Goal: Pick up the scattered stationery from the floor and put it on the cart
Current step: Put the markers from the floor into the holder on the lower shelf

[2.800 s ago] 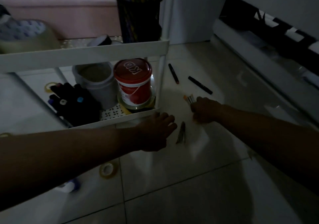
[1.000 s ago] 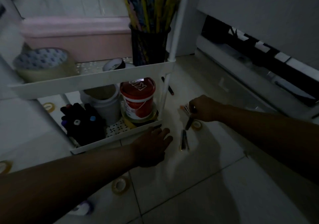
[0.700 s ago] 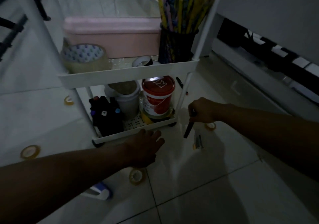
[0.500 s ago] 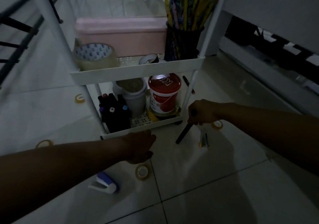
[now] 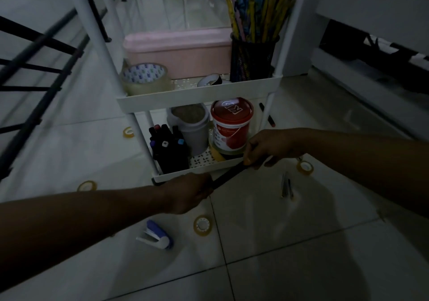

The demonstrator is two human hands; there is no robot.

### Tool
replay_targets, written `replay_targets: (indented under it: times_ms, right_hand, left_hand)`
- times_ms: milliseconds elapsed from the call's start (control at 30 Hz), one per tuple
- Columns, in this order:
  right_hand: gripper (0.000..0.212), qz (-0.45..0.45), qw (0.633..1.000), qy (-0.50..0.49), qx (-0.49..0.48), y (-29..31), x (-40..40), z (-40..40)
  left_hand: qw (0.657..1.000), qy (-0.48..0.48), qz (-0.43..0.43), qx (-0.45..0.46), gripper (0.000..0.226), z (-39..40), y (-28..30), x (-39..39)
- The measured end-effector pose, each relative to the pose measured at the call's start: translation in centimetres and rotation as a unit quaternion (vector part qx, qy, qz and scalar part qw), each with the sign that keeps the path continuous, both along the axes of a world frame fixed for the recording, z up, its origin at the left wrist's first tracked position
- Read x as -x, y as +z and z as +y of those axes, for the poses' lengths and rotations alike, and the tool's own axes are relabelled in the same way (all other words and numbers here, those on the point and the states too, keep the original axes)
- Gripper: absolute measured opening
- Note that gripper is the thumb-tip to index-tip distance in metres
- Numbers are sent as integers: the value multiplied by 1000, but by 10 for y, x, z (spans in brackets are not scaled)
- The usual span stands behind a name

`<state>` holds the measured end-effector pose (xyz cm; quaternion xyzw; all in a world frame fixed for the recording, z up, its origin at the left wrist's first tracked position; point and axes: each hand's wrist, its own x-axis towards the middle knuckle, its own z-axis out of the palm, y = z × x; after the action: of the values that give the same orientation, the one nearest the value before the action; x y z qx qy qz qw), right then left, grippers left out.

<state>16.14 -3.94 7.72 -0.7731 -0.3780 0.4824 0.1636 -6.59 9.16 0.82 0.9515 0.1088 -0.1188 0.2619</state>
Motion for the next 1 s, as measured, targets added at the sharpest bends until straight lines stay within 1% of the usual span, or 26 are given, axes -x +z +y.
replay_targets:
  times_ms: [133,267,367,433,467,567,600,633,733,933,1000]
  right_hand:
    - [11,-18,999,21,19,-7,2,2]
    - [20,-22,999,23,21,-16,5,8]
    - [23,-26,998,53,29,-18,11,16]
    - [26,-34,996,74,30,-19,18,23]
    - [31,-39,995,82,30,-19,22,27]
    - [58,-48,993,105,29,-20,34,38]
    - [64,-51,992,108,28,-20,37,42]
    - [64,-54,992,111,26,-20,39,45]
    - [46,-70,989,124,26,-21,42,53]
    - [28,-127,982,143,-9,-29,45,56]
    - [24,-148,976,157,-12,-30,46,56]
  left_hand:
    - [999,7,-43,-13,22,0,3,7]
    - [994,43,-104,14,19,7,10,14]
    - [978,87,-187,38,15,15,18,21]
    - [965,95,-244,23,15,19,27,26]
    - [958,98,-269,7,16,22,31,29]
    - [931,108,-347,-42,16,28,48,36]
    - [920,109,-374,-53,15,29,54,37]
    - [910,112,-396,-60,13,31,59,39]
    - [890,127,-433,-69,11,40,72,44]
    - [885,120,-436,-110,8,55,85,50]
    - [883,118,-440,-111,12,57,88,50]
